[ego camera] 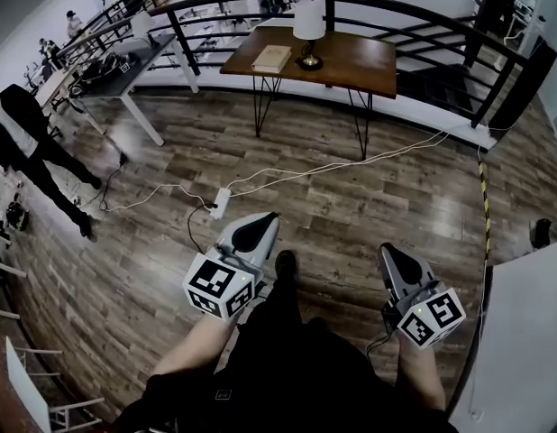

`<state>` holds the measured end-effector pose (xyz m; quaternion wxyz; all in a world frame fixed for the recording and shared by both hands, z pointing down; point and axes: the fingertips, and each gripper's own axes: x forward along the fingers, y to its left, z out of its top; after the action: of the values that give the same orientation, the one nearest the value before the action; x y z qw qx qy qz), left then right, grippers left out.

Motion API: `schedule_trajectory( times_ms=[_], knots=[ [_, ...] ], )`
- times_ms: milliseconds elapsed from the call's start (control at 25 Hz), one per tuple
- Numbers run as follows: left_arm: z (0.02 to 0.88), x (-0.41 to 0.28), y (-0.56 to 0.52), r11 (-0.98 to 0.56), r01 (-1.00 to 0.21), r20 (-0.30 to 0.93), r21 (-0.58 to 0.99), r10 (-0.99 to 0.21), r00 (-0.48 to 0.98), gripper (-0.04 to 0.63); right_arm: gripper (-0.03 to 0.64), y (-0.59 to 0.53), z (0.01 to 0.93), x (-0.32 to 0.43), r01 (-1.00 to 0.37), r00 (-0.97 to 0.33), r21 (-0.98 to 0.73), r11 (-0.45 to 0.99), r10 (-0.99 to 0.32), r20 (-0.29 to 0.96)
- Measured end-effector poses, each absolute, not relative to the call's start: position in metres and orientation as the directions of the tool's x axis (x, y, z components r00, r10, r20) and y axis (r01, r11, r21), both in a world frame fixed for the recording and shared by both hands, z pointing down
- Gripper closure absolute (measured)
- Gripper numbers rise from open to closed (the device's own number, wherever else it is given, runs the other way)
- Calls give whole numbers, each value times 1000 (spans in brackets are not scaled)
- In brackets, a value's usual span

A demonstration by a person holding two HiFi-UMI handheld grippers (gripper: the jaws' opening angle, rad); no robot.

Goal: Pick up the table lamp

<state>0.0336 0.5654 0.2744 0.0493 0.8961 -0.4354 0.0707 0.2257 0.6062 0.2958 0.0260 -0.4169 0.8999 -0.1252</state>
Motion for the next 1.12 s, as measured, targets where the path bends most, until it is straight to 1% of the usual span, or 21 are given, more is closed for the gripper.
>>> schedule_trajectory(
  times_ms=[360,840,1120],
  knots=[
    [287,1,448,-608,-793,154,36,-781,606,588,603,493,311,203,-756,-638,-254,603,-766,79],
    [282,-66,250,-618,-785,148,49,-773,617,588,603,294,304,131,-757,-638,-253,602,-765,88],
    [281,-97,172,-628,-776,154,59,-762,629,588,603,210,291,99,-764,-631,-234,601,-771,81]
  ],
)
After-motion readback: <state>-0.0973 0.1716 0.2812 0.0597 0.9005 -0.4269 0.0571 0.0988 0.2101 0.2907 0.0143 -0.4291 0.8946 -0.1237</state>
